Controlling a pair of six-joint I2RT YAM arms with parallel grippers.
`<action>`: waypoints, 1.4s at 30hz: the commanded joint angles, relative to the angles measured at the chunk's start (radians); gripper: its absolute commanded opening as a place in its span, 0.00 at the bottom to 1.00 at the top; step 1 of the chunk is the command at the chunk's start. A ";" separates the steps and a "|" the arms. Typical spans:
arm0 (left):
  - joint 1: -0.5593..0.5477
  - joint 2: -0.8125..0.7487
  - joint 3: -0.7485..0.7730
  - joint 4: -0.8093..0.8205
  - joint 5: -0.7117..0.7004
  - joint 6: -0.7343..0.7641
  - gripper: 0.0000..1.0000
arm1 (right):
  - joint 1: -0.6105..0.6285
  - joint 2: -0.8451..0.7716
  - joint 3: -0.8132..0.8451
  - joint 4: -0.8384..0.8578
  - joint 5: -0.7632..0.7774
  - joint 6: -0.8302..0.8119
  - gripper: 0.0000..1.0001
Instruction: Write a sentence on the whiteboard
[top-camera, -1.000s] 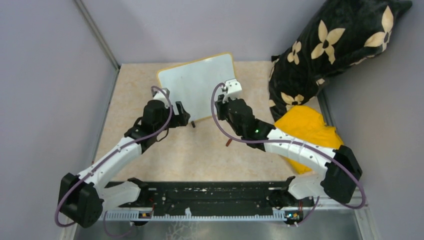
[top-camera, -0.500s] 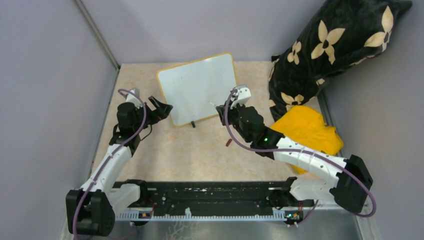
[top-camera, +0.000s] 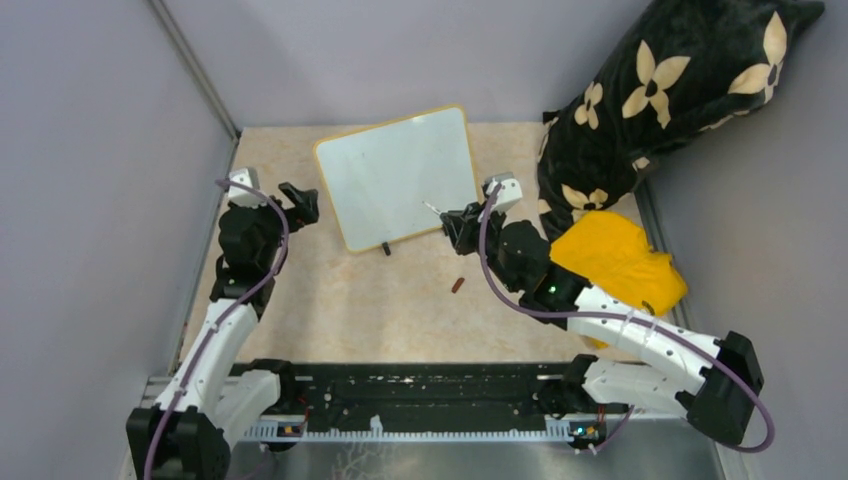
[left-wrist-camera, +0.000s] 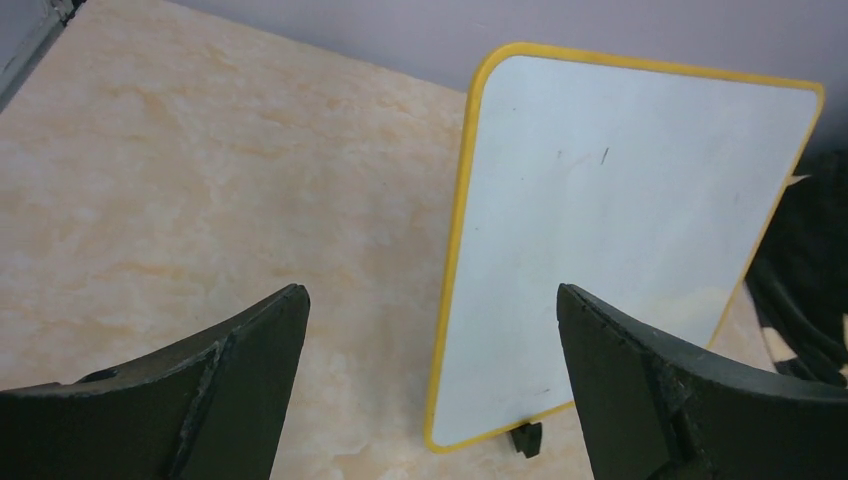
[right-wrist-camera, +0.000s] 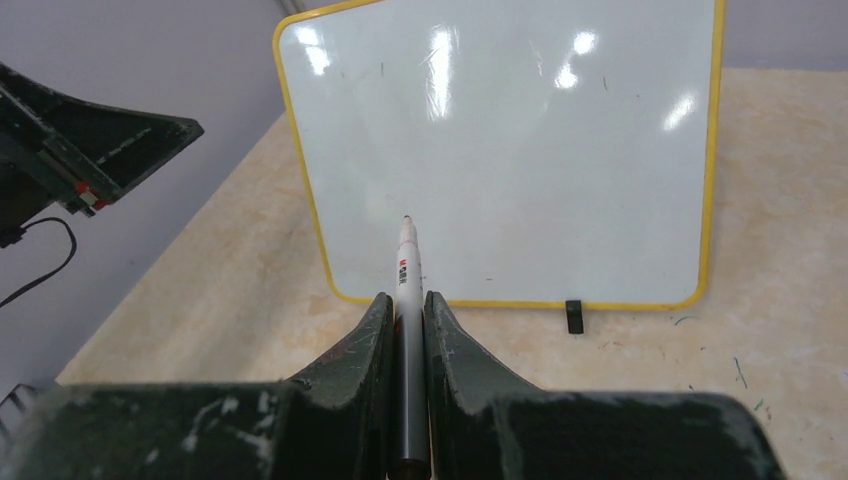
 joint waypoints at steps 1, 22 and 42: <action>-0.001 0.093 0.032 -0.003 0.039 0.139 0.99 | 0.007 -0.053 -0.005 0.013 0.001 0.007 0.00; 0.181 0.370 -0.167 0.555 0.533 -0.121 0.99 | 0.007 -0.048 -0.008 0.012 0.028 -0.049 0.00; 0.233 0.651 -0.197 0.914 0.929 -0.215 0.99 | 0.007 -0.082 -0.044 0.038 0.003 -0.057 0.00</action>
